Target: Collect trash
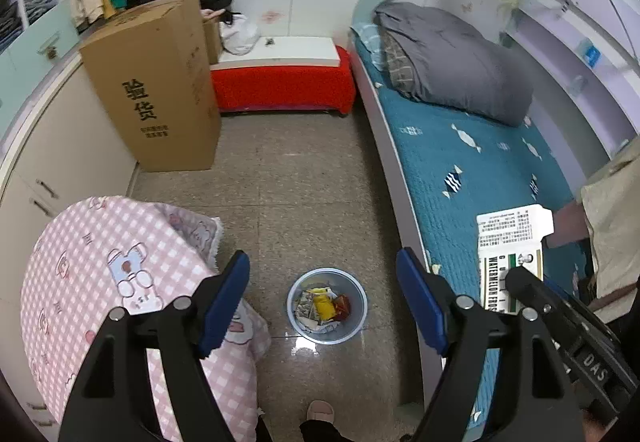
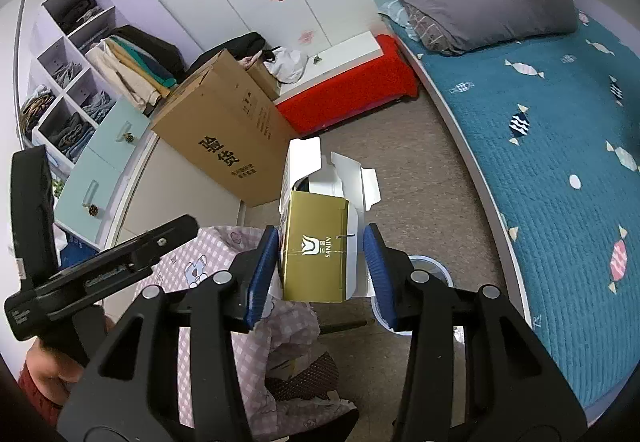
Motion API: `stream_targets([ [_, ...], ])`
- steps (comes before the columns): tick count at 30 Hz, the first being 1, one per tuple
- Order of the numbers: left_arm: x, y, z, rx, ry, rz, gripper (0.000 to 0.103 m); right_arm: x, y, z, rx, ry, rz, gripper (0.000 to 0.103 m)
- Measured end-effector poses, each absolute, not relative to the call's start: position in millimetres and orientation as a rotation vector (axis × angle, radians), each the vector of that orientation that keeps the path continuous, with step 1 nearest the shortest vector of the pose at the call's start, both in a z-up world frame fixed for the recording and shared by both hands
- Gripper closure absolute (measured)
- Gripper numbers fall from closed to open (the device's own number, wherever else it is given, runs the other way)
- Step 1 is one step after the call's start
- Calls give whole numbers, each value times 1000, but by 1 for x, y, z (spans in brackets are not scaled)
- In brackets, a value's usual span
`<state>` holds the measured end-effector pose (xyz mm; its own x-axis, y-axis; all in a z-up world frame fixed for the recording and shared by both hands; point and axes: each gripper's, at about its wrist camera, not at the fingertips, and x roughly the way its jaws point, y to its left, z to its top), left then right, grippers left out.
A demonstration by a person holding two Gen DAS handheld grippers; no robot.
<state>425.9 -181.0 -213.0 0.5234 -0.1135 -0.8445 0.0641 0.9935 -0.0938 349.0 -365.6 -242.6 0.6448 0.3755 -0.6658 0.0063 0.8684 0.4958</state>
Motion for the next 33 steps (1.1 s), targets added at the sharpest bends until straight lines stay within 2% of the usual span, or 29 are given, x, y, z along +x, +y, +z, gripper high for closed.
stream_targets([
  [2, 421, -173, -209, -61, 1002, -85, 28, 355, -362, -245, 483, 858, 241, 57],
  [4, 416, -166, -207, -66, 997, -64, 27, 362, -359, -249, 478, 865, 259, 51],
  [5, 412, -162, -204, -70, 993, -50, 27, 366, -357, -251, 458, 866, 234, 38],
  [6, 409, -158, -203, -75, 990, -40, 26, 367, -356, -253, 442, 865, 218, 32],
  [14, 377, -127, -184, -101, 964, 46, 22, 356, -344, -248, 423, 874, 236, 32],
  [23, 324, -101, -142, -103, 890, 67, 16, 297, -304, -191, 297, 765, 258, 31],
  [33, 220, -64, -86, -48, 721, 12, 12, 183, -242, -119, 185, 559, 217, 26],
])
